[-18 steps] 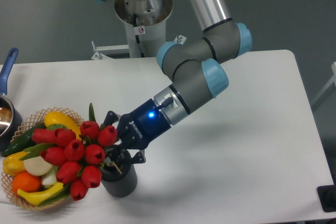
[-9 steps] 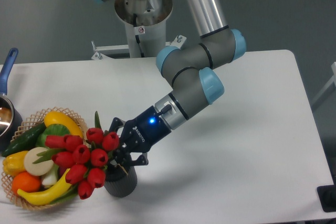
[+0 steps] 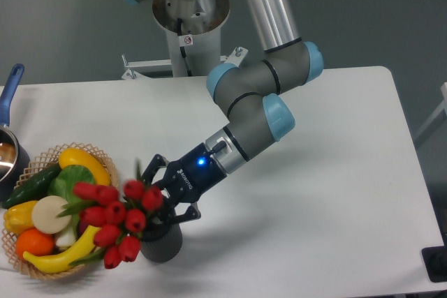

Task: Insert the flowers into the vase
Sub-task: 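Push the tulips further down into the vase, then open the gripper and release the tulips, pulling away from the vase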

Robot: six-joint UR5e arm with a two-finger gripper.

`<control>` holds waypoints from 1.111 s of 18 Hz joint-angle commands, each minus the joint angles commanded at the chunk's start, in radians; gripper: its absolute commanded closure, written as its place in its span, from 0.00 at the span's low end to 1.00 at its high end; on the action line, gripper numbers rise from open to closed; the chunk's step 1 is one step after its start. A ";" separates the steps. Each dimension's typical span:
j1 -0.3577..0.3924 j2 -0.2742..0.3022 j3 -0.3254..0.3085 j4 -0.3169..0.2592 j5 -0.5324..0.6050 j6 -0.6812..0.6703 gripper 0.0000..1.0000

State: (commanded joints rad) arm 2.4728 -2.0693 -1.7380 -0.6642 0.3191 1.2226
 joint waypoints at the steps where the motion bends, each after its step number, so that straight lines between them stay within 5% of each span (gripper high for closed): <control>1: 0.000 0.000 -0.002 0.000 0.000 0.002 0.43; 5: 0.029 0.009 -0.026 0.000 -0.003 0.003 0.38; 9: 0.055 0.015 -0.043 0.000 -0.005 0.020 0.09; 12: 0.077 0.029 -0.045 0.000 -0.011 0.020 0.02; 20: 0.123 0.049 -0.058 0.000 -0.012 0.015 0.01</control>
State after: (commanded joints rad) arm 2.5954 -2.0203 -1.7963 -0.6642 0.3068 1.2379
